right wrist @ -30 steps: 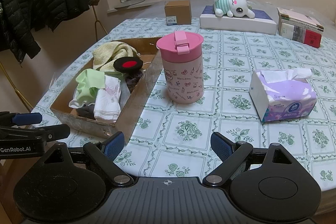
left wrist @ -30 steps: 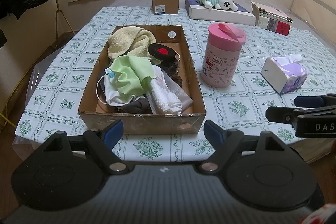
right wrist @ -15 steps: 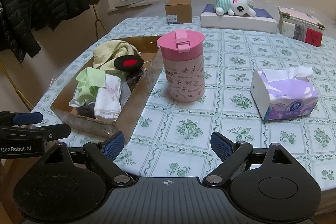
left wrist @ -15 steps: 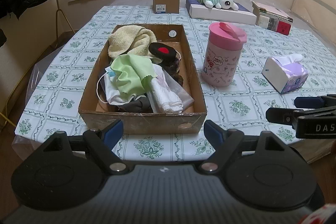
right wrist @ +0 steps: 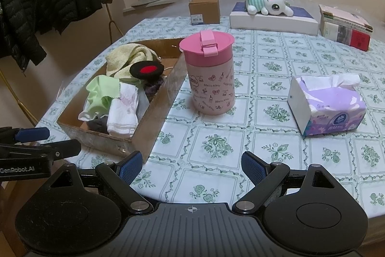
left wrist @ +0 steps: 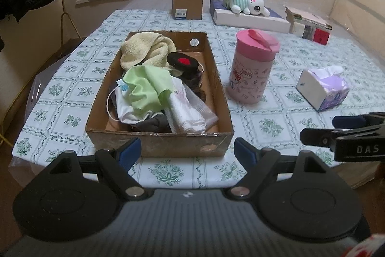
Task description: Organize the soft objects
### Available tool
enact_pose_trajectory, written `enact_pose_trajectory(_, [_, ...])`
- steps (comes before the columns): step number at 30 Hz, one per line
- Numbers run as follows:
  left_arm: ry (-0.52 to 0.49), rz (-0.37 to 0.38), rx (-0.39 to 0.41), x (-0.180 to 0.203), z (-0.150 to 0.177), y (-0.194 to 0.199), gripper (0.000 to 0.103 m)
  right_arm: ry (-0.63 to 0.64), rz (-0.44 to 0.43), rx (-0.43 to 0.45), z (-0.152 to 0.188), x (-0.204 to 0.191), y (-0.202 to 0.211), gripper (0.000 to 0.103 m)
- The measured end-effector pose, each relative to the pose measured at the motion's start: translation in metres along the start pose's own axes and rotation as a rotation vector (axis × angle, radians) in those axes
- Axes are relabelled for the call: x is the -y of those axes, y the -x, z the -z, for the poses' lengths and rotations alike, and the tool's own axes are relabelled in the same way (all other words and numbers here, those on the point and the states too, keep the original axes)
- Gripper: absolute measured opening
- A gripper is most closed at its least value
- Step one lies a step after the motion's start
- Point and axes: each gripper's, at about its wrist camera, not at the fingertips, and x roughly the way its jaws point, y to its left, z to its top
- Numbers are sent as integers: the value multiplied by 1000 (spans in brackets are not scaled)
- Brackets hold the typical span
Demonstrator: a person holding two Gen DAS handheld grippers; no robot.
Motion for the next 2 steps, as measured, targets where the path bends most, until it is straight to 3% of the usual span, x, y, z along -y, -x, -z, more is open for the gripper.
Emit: enact_pose_trajectory(2, [3,-4,-6,0,0,-2,83,-2,0,1,0,0,0,89])
